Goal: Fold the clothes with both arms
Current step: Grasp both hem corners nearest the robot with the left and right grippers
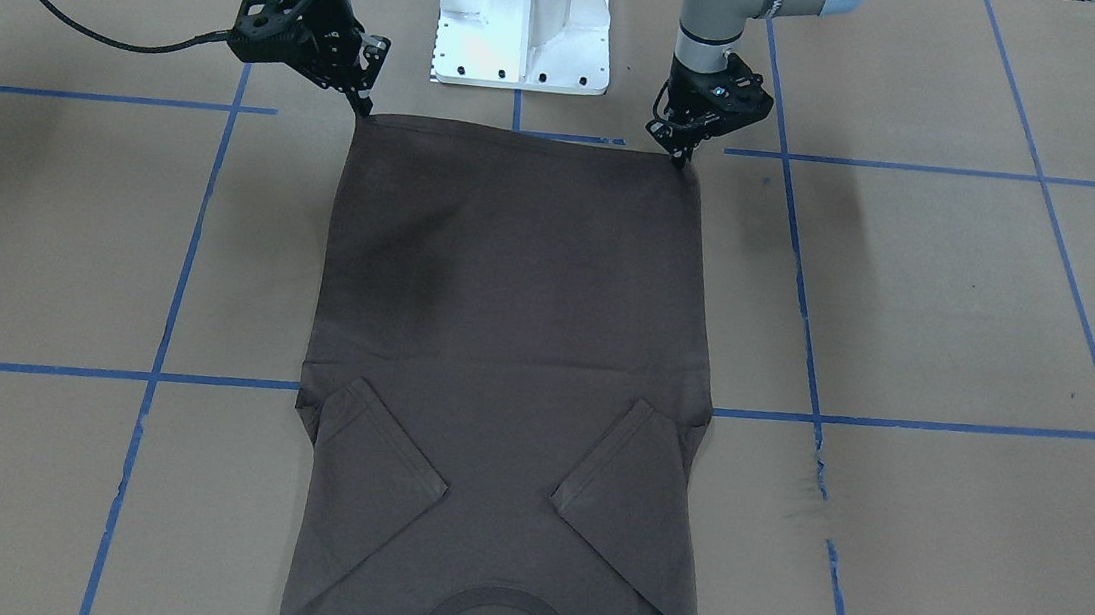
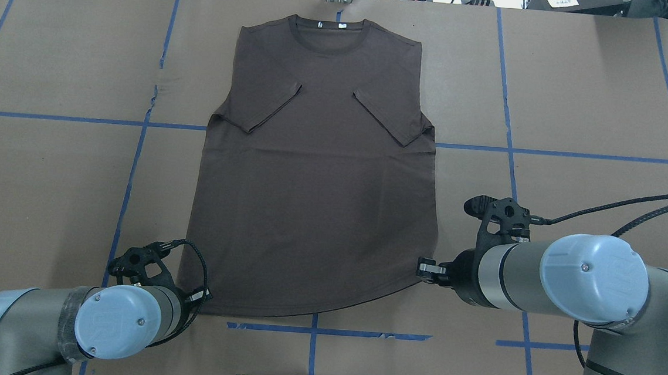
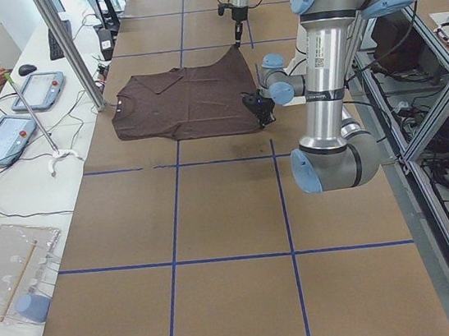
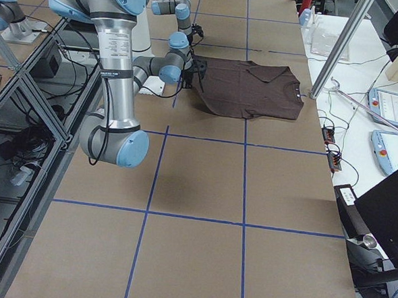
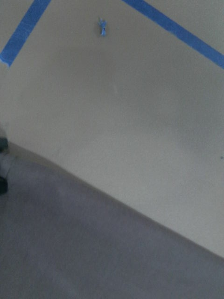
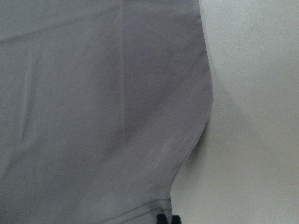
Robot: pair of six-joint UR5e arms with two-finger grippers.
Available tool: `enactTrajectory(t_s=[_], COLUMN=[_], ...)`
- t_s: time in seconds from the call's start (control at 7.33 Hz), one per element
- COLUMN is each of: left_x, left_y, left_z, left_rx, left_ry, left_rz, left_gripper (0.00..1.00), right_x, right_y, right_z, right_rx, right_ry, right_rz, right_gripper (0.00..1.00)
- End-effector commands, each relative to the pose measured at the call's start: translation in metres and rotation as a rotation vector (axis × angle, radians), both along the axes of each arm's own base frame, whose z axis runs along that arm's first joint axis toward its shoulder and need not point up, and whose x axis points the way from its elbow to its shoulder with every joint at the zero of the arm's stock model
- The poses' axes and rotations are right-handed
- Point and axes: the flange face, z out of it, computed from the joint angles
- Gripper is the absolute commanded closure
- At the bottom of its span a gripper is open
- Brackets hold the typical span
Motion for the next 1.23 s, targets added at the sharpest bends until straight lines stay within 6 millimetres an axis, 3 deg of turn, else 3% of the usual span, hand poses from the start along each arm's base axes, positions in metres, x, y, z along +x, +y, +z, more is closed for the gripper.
enactTrajectory(t_s=[0.0, 0.41, 0.55, 0.68, 0.95, 1.09], left_x=[-0.003, -0.052, -0.068, -0.071, -0.072, -0.083], left_y=[-0.005, 0.006, 0.013, 0.04, 0.057, 0.069], left_z=[-0.009, -0.064, -0.084, -0.095, -0.111, -0.122], left_rx=[0.003, 0.028, 0.035, 0.033, 0.034, 0.035], left_ry=[0.018, 0.074, 0.095, 0.095, 0.126, 0.142], left_rz=[-0.008, 0.017, 0.028, 0.085, 0.123, 0.149], left_gripper=[1.0, 1.0, 1.0, 1.0, 1.0, 1.0], right_x=[0.001, 0.007, 0.017, 0.035, 0.063, 0.073], right_y=[0.0, 0.009, 0.025, 0.043, 0.08, 0.094], right_z=[0.001, 0.006, 0.009, 0.009, 0.006, 0.005], right_rx=[-0.001, -0.022, -0.024, -0.025, -0.047, -0.051], right_ry=[0.002, 0.004, 0.006, 0.004, -0.001, 0.0], right_rz=[0.001, -0.037, -0.062, -0.092, -0.172, -0.203], right_gripper=[1.0, 1.0, 1.0, 1.0, 1.0, 1.0])
